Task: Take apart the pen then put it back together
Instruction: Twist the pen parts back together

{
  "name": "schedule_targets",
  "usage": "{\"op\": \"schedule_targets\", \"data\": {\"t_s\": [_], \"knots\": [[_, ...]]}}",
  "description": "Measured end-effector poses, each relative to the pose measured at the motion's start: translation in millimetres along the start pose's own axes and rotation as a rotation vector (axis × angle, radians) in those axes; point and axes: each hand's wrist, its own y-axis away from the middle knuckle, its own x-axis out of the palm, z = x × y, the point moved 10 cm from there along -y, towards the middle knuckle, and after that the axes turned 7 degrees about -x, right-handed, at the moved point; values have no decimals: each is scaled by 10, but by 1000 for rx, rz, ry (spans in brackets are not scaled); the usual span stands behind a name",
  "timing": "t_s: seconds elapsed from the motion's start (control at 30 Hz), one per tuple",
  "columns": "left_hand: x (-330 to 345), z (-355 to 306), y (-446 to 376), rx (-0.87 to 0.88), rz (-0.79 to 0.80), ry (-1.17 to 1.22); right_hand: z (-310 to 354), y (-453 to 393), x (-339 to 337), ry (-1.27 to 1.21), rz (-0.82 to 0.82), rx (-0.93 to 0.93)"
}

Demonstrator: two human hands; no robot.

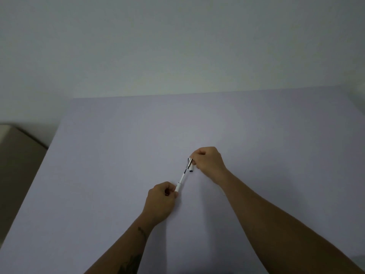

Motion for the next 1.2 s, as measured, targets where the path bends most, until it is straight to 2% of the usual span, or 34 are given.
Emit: {"op": "schedule_targets", "data": {"t_s": [0.17, 0.53, 0.9, 1.2], "knots": [[-1, -30, 49, 24, 14, -4, 38, 99, -72, -14, -81, -19], [-122, -19, 158, 75, -16, 25, -74, 357, 370, 2, 231, 43], [-289, -40, 222, 100, -114, 108, 66, 422, 381, 2, 310, 0], [-301, -166, 196, 113, -81, 141, 89, 475, 290, -138, 343, 8]]}}
